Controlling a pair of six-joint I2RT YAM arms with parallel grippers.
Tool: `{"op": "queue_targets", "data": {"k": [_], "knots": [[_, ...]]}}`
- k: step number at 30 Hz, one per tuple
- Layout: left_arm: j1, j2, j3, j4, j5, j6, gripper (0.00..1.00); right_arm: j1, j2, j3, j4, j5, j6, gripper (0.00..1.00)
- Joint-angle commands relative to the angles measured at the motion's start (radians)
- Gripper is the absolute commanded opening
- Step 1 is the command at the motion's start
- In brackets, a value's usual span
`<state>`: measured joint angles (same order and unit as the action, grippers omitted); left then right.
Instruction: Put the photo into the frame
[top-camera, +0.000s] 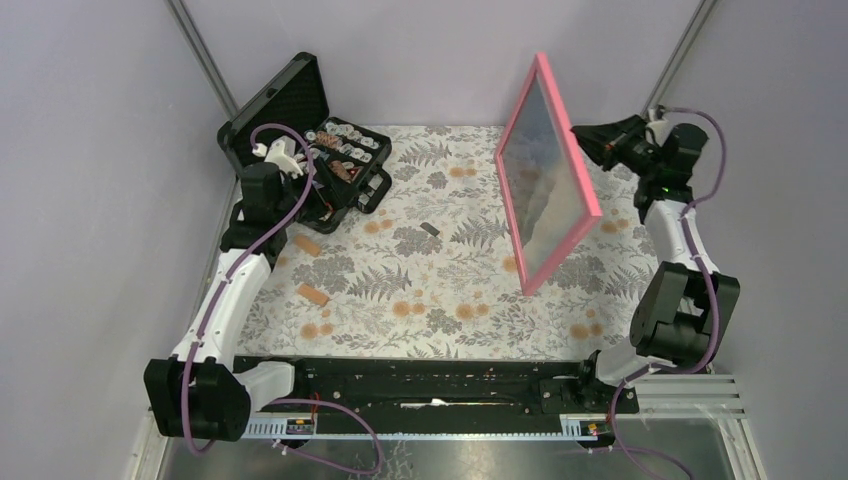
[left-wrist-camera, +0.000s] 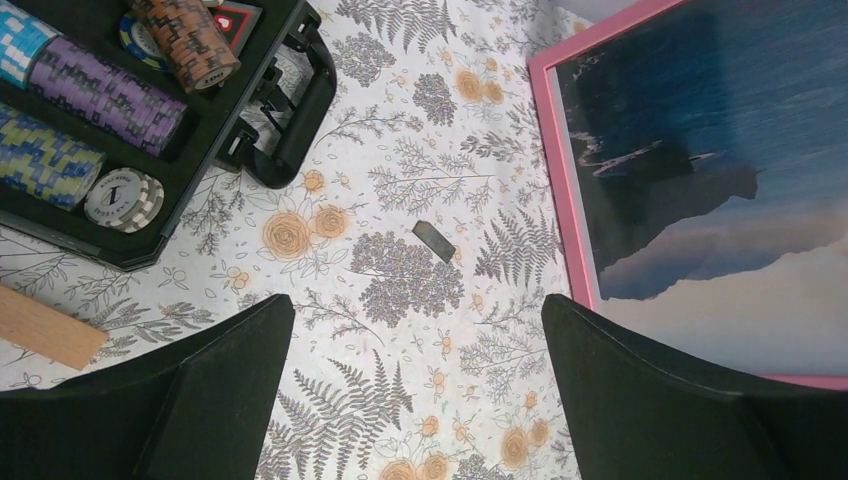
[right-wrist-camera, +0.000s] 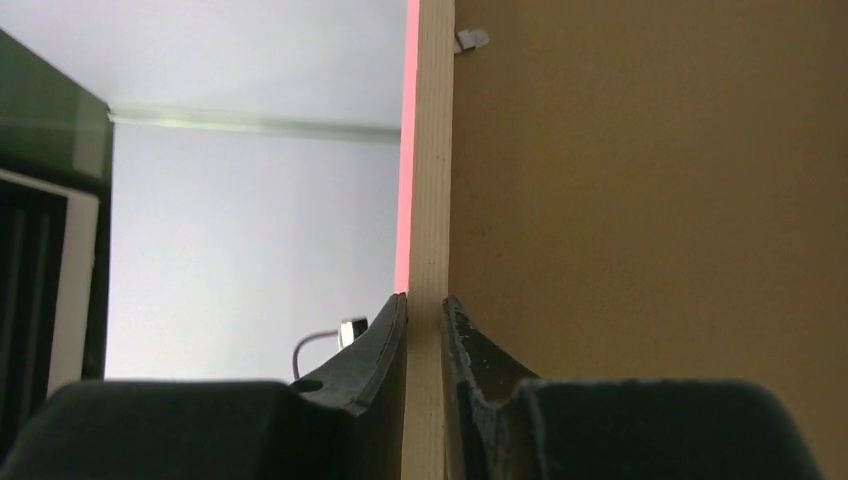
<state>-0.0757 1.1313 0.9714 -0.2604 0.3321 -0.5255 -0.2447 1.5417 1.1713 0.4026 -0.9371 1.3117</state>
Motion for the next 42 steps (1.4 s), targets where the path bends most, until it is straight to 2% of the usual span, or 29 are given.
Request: {"op": "queue_targets", "data": {"k": [1,8,22,26,30,33,39,42], "knots": [[0.011,-0.012,0.001,0.075,0.049,-0.007,0.99,-0.091,0.019,-0.093,0.020,-0.097,0.004,0.00],[0.022,0.001,-0.009,0.099,0.100,-0.024,0.99,-0.140,0.010,-0.076,-0.361,-0.006,-0.309,0.00],[0.025,0.004,-0.029,0.124,0.128,-0.039,0.99,-0.186,-0.002,-0.211,-0.347,0.046,-0.405,0.00],[0.027,0.004,-0.035,0.135,0.142,-0.044,0.99,-0.166,-0.029,-0.192,-0.524,0.144,-0.579,0.01],[0.028,0.005,-0.045,0.158,0.168,-0.050,0.99,-0.082,-0.041,-0.185,-0.653,0.276,-0.742,0.31],[0.028,0.008,-0.054,0.174,0.185,-0.050,0.99,-0.028,-0.030,-0.202,-0.703,0.363,-0.814,0.48],[0.028,0.023,-0.067,0.199,0.216,-0.053,0.99,0.097,-0.031,-0.251,-0.761,0.521,-0.915,0.67],[0.027,0.025,-0.076,0.225,0.249,-0.053,0.99,0.200,-0.076,-0.253,-0.799,0.586,-0.942,0.76]]}}
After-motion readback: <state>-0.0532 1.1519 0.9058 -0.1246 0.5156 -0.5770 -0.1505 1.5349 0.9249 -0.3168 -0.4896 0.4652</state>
